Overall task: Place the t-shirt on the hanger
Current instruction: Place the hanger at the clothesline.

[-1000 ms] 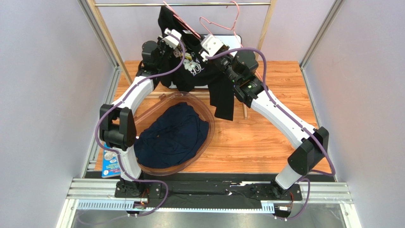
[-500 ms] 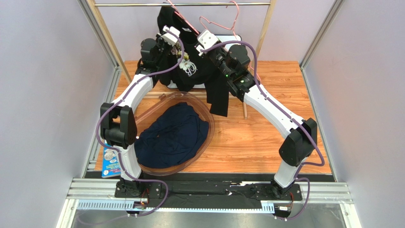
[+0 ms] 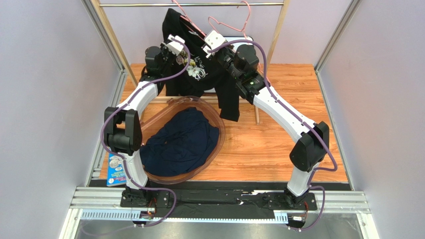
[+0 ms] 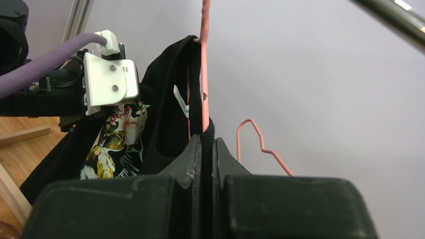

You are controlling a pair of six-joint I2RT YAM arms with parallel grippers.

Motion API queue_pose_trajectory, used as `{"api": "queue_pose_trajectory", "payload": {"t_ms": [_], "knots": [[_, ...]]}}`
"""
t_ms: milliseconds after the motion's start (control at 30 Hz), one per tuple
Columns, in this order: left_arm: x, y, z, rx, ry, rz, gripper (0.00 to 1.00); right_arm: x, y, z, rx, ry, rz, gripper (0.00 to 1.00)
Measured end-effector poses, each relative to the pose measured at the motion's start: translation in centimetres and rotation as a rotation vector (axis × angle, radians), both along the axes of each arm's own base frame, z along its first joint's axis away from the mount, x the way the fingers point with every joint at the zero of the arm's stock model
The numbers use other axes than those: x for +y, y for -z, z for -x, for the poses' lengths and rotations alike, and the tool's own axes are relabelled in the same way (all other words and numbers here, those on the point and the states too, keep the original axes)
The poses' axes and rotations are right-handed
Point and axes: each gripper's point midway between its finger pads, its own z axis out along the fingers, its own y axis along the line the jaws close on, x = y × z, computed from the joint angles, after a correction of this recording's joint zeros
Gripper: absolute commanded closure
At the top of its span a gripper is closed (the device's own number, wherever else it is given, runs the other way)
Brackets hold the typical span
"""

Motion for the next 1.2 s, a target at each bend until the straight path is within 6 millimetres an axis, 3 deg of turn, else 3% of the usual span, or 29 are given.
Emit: {"api": "queue_pose_trajectory", "payload": {"t_ms": [67, 133, 167, 267, 400, 500, 533, 567, 600, 667, 700, 800, 867, 933, 1067, 1200], "knots": [[0.6, 1.2, 0.1, 0.024, -0.013, -0.008, 1.00, 0.2, 0.7, -0.4, 0.013, 0.000, 0.008, 1.00], [1.2, 2.6, 0.2, 0.061, -0.024, -0.013, 0.90, 0.5, 1.6, -0.7, 0.033, 0.000, 0.020, 1.00], [1.5, 3.3, 0.3, 0.080, -0.028, -0.014, 0.74, 0.7, 1.9, -0.9, 0.038, -0.001, 0.023, 1.00], [2.2, 5.3, 1.2, 0.142, -0.028, -0.007, 0.46, 0.8, 2.4, -0.8, 0.050, -0.009, 0.033, 1.00], [2.1, 7.3, 4.9, 0.270, 0.028, 0.031, 0.31, 1.1, 2.7, -0.6, 0.066, -0.027, 0.039, 1.00], [1.4, 5.8, 8.7, 0.310, 0.093, 0.068, 0.23, 1.4, 3.0, -0.2, 0.090, -0.042, 0.042, 1.00], [1.0, 5.1, 9.9, 0.312, 0.116, 0.078, 0.15, 1.4, 3.0, 0.0, 0.098, -0.047, 0.040, 0.95], [0.6, 4.2, 11.5, 0.314, 0.147, 0.089, 0.12, 1.4, 3.0, 0.2, 0.106, -0.050, 0.040, 0.89], [0.3, 3.3, 13.2, 0.314, 0.176, 0.099, 0.12, 1.5, 3.1, 0.4, 0.115, -0.054, 0.041, 0.71], [-0.3, 1.5, 16.1, 0.298, 0.227, 0.110, 0.10, 1.4, 3.2, 0.7, 0.133, -0.058, 0.039, 0.54], [-0.6, 0.7, 17.4, 0.291, 0.251, 0.113, 0.10, 1.4, 3.2, 0.8, 0.138, -0.057, 0.042, 0.40], [-0.9, -0.5, 20.2, 0.305, 0.294, 0.130, 0.01, 1.0, 3.1, 1.3, 0.160, -0.058, 0.048, 0.22], [-0.9, -0.5, 21.8, 0.344, 0.320, 0.153, 0.01, 0.6, 2.9, 1.9, 0.178, -0.061, 0.050, 0.16], [-0.7, 0.2, 23.0, 0.401, 0.329, 0.176, 0.01, 0.1, 2.4, 2.8, 0.198, -0.068, 0.050, 0.02], [-1.1, 1.2, 25.9, 0.568, 0.352, 0.230, 0.01, -1.7, -0.3, 6.3, 0.219, -0.097, 0.029, 0.00], [-1.5, -1.5, 28.8, 0.639, 0.363, 0.283, 0.01, -4.3, -4.8, 12.4, 0.205, -0.160, -0.016, 0.00]]}}
